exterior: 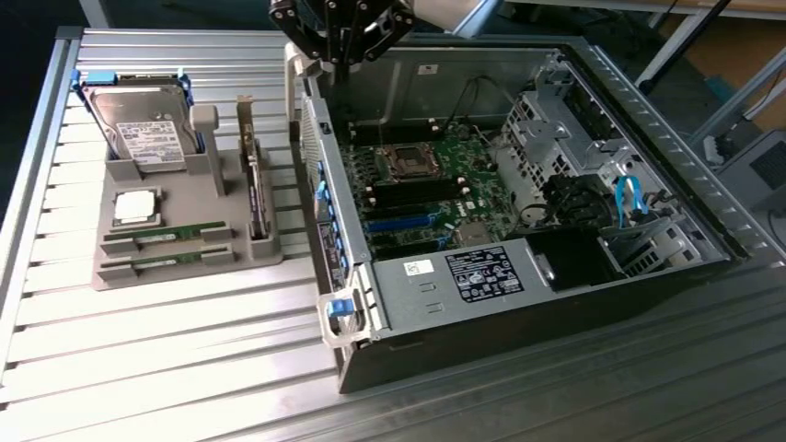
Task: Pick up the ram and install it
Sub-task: 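Reach for the ram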
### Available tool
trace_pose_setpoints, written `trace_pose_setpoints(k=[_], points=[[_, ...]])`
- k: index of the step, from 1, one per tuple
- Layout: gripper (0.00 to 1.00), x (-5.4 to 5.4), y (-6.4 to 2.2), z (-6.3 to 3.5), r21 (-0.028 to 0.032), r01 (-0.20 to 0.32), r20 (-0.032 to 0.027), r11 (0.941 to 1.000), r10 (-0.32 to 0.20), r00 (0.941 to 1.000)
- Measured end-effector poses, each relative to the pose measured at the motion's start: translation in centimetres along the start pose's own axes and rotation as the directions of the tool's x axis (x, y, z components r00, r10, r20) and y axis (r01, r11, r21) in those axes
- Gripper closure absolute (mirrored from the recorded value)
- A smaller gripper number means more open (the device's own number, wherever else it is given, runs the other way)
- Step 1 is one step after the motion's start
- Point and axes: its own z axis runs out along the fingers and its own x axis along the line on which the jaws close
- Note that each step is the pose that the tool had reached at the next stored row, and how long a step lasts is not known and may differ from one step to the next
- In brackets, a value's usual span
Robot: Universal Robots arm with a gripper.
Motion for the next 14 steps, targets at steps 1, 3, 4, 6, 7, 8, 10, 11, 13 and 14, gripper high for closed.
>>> trace_pose_setpoints(k=[1,3,4,6,7,8,10,11,13,14], points=[[0.9,0.2,-0.02,0.0,0.0,0.0,0.0001,1.0,0.0,1.0],[0.9,0.8,-0.06,-0.01,-0.0001,0.0,0.0001,1.0,0.0,1.0],[0.9,1.0,-0.08,-0.02,-0.0001,0.0,0.0001,1.0,0.0,1.0],[0.9,1.4,-0.11,-0.03,-0.0001,0.0,0.0001,1.0,0.0,1.0],[0.9,1.7,-0.13,-0.04,0.0,0.0,0.0001,1.0,0.0,1.0],[0.9,2.0,-0.15,-0.05,-0.0001,0.0,0.0001,1.0,0.0,1.0],[0.9,2.5,-0.19,-0.07,0.0,0.0,0.0,1.0,0.0,1.0],[0.9,2.8,-0.21,-0.08,0.0,0.0,0.0001,1.0,0.0,1.0],[0.9,3.2,-0.24,-0.09,0.0,0.0,0.0001,1.0,0.0,1.0],[0.9,3.6,-0.27,-0.09,-0.0001,0.0,0.0001,1.0,0.0,1.0]])
